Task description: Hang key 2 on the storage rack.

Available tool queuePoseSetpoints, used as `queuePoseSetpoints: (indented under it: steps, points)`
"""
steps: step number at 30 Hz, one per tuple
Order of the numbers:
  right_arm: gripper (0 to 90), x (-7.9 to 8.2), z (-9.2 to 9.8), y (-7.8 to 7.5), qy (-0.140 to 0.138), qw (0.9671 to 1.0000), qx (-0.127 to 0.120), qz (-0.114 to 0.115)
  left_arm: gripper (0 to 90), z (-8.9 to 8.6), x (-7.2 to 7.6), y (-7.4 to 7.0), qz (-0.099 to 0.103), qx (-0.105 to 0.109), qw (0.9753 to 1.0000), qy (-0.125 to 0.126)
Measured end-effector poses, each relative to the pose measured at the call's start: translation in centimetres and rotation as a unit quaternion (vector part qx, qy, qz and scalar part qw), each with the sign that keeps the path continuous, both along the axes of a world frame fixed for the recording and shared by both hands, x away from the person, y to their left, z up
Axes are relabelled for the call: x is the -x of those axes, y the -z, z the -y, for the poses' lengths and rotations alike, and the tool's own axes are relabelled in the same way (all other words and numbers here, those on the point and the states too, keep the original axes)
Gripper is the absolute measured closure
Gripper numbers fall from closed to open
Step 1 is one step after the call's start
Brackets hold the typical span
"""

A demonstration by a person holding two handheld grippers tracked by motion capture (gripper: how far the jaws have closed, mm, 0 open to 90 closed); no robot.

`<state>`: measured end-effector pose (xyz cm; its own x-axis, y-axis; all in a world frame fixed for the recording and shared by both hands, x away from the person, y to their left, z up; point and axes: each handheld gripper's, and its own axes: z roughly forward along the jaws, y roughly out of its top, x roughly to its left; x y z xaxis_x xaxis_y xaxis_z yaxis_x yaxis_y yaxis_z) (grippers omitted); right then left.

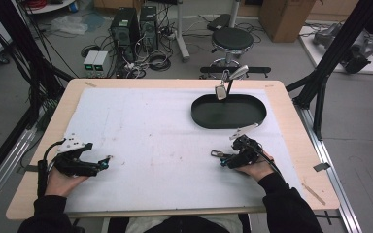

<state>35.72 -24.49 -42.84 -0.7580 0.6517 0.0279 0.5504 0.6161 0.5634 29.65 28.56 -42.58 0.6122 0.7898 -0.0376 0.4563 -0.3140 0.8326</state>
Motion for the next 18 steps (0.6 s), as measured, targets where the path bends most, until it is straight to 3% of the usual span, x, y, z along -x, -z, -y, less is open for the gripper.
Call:
queuePoseSetpoints:
  steps: [7, 10, 14, 18]
  points:
    - [36.6, 0.09, -0.08, 0.27, -0.012, 0.9998, 0.014, 0.001, 9.5, 0.02, 0.00, 0.00, 0.000, -0.001, 1.0000, 0.001]
    - [49.1, 0.31, -0.13, 0.12, -0.023, 0.9996, 0.014, 0.005, 9.5, 0.03, -0.01, 0.02, -0.001, -0.001, 1.0000, 0.001]
    - [74.4, 0.55, -0.28, 0.04, -0.041, 0.9991, 0.007, 0.005, 9.5, 0.04, 0.00, 0.02, -0.001, -0.001, 1.0000, 0.001]
    - [83.2, 0.59, -0.27, -0.07, -0.032, 0.9994, -0.004, -0.009, 9.6, 0.02, 0.01, 0.01, 0.000, 0.000, 1.0000, -0.001]
